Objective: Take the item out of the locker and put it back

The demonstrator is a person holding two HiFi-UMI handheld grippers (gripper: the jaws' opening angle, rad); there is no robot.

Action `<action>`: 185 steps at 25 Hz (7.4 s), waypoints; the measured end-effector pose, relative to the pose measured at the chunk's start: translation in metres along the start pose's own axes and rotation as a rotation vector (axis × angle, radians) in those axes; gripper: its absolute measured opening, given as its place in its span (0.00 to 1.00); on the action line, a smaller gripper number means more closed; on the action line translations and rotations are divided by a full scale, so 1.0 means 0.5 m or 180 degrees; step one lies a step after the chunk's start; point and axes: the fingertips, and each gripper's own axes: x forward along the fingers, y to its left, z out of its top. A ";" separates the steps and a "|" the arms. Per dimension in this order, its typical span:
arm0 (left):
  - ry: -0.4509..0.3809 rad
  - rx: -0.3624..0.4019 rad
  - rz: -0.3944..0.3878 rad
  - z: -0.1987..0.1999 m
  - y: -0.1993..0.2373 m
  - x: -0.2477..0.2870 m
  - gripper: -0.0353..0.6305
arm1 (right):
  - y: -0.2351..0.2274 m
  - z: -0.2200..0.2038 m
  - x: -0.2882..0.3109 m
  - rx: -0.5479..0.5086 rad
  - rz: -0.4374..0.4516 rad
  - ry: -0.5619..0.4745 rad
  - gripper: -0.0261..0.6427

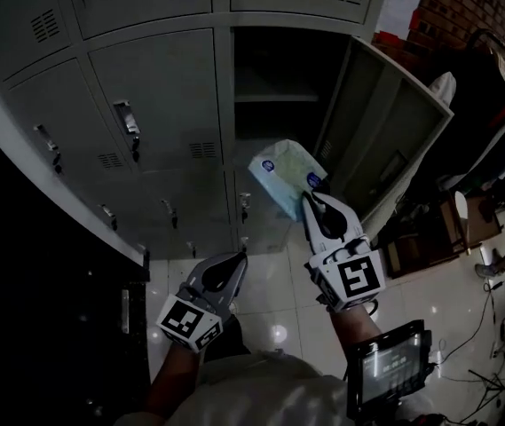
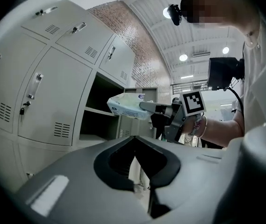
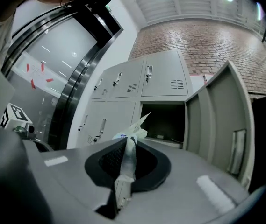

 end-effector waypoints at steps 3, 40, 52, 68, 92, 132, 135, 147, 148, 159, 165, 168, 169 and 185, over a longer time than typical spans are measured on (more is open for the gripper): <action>0.0014 0.0017 0.0029 -0.021 -0.096 -0.036 0.06 | 0.019 0.000 -0.098 0.0035 0.0051 0.0048 0.04; -0.0109 0.0188 0.0092 0.066 -0.055 -0.178 0.05 | 0.102 0.056 -0.150 0.0054 -0.0206 -0.0007 0.04; -0.0189 0.0238 0.0136 0.072 0.128 -0.007 0.05 | -0.058 0.002 0.090 -0.0026 -0.0318 -0.0134 0.04; -0.0262 0.0269 0.0090 0.153 0.373 0.265 0.05 | -0.281 -0.036 0.480 -0.0270 -0.0472 -0.0088 0.04; -0.0142 0.0282 0.0084 0.141 0.373 0.205 0.05 | -0.162 0.039 0.367 -0.0638 -0.0563 -0.0816 0.04; -0.0191 0.0282 0.0176 0.083 -0.176 -0.139 0.05 | 0.144 0.027 -0.257 0.0038 0.0056 -0.0035 0.04; -0.0176 0.0296 0.0202 0.084 -0.184 -0.141 0.05 | 0.151 0.031 -0.264 -0.0003 0.0102 -0.0061 0.04; -0.0195 0.0327 0.0268 0.094 -0.176 -0.147 0.05 | 0.167 0.042 -0.252 -0.0027 0.0220 -0.0093 0.04; -0.0196 0.0329 0.0270 0.095 -0.175 -0.147 0.05 | 0.170 0.043 -0.250 -0.0019 0.0228 -0.0095 0.04; -0.0202 0.0362 0.0248 0.098 -0.163 -0.147 0.05 | 0.168 0.041 -0.244 -0.0016 0.0216 -0.0072 0.04; -0.0194 0.0358 0.0231 0.104 -0.155 -0.142 0.05 | 0.171 0.031 -0.235 -0.0051 0.0251 0.0011 0.04; -0.0186 0.0365 0.0210 0.104 -0.150 -0.137 0.05 | 0.169 0.027 -0.228 -0.0050 0.0242 0.0045 0.04; -0.0194 0.0372 0.0208 0.106 -0.148 -0.136 0.05 | 0.168 0.026 -0.225 -0.0039 0.0237 0.0044 0.04; -0.0212 0.0366 0.0199 0.110 -0.122 -0.122 0.05 | 0.161 0.023 -0.195 -0.0024 0.0222 0.0025 0.04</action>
